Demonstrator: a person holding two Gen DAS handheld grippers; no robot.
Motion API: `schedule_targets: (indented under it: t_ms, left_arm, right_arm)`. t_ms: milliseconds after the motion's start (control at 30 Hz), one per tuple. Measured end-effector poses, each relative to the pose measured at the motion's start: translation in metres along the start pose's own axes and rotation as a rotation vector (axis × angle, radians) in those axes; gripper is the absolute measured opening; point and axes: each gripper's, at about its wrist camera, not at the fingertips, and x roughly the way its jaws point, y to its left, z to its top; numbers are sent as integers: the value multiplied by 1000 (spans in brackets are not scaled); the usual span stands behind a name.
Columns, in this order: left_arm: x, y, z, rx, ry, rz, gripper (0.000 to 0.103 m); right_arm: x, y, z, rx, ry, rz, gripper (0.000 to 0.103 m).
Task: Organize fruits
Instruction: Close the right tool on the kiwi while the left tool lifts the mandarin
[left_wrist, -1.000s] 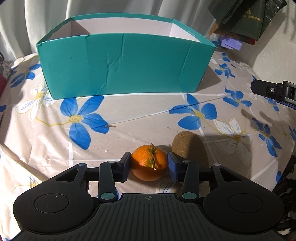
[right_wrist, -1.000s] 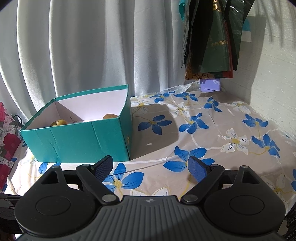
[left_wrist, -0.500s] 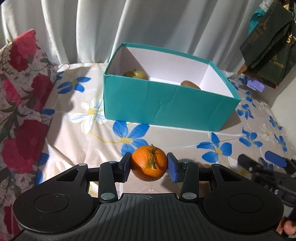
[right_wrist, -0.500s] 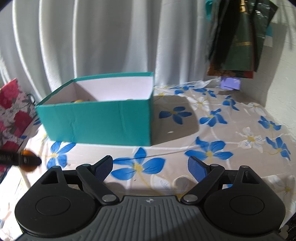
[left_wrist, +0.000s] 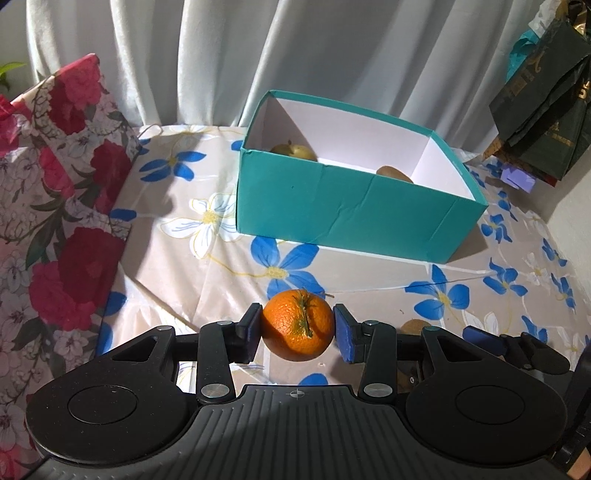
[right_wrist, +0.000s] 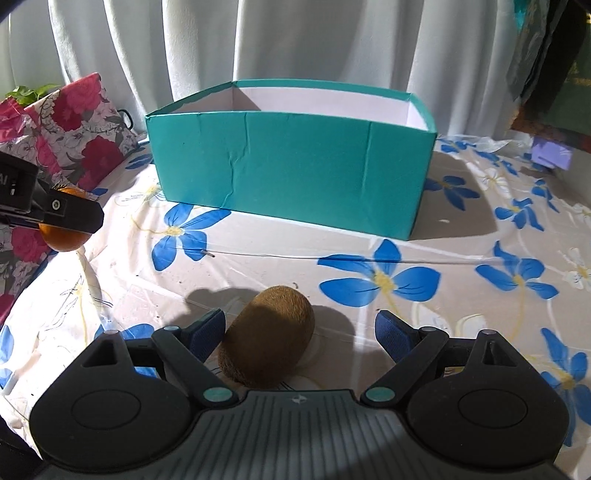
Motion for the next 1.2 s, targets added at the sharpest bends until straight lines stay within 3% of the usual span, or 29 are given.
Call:
schedule_targets:
  t_ms: [267,533,700,1200]
  left_arm:
    - [2,5,-1,-12,13,9,45]
    - [4,5,-1,-8,20,10,45]
    - [5,5,-1,-5,21,14,45]
    - [7,-18,17,38,-9,45,45]
  right_arm:
    - [14,4,0,-12,35,-2,85]
    - [19,11,-1,-42,41,17,56]
    - [17,8,0,-24,34,15,54]
    - [-28,-29,30,90,-111,-56,54]
